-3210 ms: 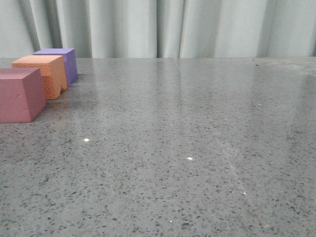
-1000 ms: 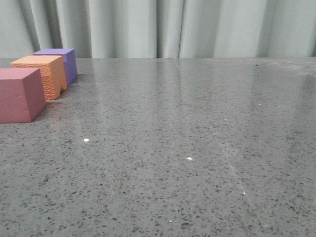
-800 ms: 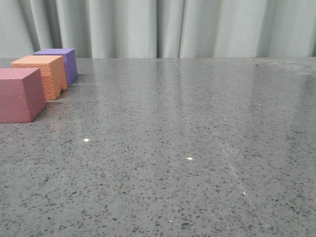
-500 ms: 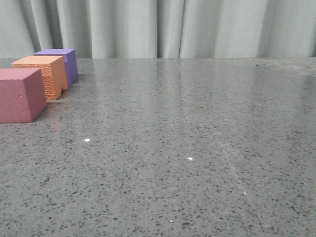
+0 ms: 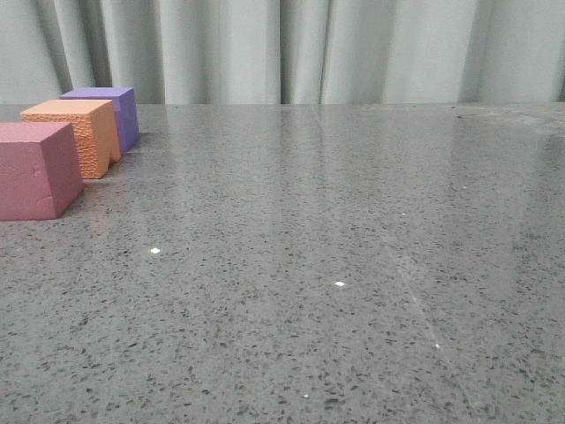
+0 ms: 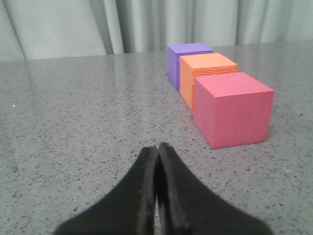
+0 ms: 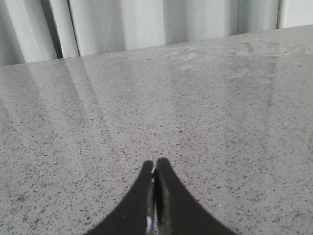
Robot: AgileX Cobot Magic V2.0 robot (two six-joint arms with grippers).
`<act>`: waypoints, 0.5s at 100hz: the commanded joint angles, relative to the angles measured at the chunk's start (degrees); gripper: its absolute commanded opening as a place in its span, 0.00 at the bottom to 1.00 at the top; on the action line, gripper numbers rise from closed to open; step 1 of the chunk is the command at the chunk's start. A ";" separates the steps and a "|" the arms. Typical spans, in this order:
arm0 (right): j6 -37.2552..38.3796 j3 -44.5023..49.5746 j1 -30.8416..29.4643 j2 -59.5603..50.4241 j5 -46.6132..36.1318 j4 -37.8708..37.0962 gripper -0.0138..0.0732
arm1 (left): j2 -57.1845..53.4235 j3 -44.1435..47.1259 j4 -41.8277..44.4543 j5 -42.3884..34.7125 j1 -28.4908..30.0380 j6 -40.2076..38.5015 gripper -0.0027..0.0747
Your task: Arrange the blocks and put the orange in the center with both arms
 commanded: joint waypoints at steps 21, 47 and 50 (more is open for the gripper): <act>-0.31 -0.81 -0.49 -1.18 -4.51 -0.32 0.08 | -1.87 3.17 -0.69 -4.72 2.37 -0.12 0.01; -0.31 -0.81 -0.49 -1.18 -4.51 -0.32 0.08 | -1.87 3.17 -0.69 -4.72 2.37 -0.12 0.01; -0.31 -0.81 -0.49 -1.18 -4.51 -0.32 0.08 | -1.87 3.17 -0.69 -4.72 2.37 -0.12 0.01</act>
